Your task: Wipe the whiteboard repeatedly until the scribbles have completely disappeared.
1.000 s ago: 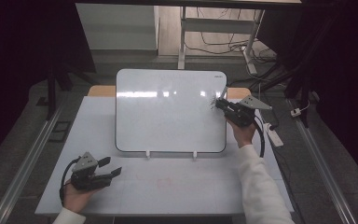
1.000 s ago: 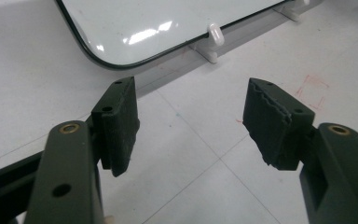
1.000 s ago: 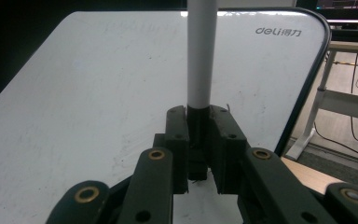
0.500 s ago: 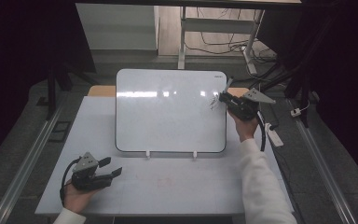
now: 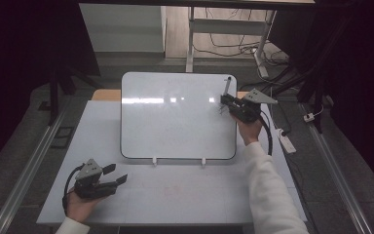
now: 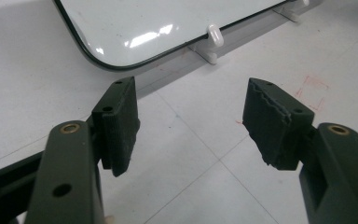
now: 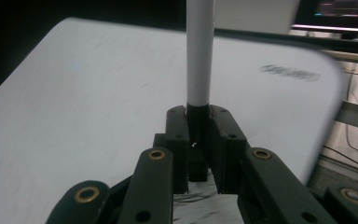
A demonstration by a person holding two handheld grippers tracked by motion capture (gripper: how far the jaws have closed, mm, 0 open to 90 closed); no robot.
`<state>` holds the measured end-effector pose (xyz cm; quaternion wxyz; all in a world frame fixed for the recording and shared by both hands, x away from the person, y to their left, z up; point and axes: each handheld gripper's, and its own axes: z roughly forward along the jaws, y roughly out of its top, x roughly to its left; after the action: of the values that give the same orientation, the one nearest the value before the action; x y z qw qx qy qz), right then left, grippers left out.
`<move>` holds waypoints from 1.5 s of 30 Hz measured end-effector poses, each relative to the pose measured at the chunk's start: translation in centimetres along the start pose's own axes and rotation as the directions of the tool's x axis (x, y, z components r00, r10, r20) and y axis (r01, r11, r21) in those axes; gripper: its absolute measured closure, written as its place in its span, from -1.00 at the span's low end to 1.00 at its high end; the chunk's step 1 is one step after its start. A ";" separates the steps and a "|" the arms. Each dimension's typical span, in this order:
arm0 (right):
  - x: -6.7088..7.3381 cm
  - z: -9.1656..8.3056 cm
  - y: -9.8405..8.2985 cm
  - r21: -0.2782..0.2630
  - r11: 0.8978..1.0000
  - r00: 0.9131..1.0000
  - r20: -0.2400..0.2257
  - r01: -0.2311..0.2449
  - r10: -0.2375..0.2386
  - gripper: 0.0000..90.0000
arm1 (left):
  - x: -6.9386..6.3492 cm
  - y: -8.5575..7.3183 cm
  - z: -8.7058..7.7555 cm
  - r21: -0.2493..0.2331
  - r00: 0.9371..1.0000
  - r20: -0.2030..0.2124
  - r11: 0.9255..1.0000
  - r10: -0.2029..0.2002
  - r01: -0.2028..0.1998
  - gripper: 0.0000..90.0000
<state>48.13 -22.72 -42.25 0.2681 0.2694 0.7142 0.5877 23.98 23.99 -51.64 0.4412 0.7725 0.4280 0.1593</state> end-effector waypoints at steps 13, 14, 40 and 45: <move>-0.3 -0.2 -0.3 -0.039 0.999 0.999 0.020 -0.024 0.024 0.74 | 0.0 0.0 -0.1 -0.003 1.000 0.000 1.000 0.003 -0.003 -0.19; -0.8 -0.6 -0.3 -0.056 0.997 0.997 0.050 -0.050 0.053 0.74 | 0.0 0.0 -0.2 -0.004 1.000 -0.002 1.000 0.004 -0.004 -0.19; 1.8 0.3 -1.6 -0.048 0.999 1.000 -0.028 -0.012 0.011 0.74 | 0.0 0.1 0.1 0.002 1.000 -0.001 1.000 0.005 -0.005 -0.20; -0.6 -1.2 -1.2 -0.101 0.991 0.994 0.062 -0.087 0.093 0.74 | -0.1 0.0 -0.2 -0.006 1.000 0.000 1.000 0.007 -0.007 -0.20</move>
<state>47.65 -24.15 -43.25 0.2779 0.3073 0.6624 0.6242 23.82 24.02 -51.53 0.4427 0.7729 0.4247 0.1622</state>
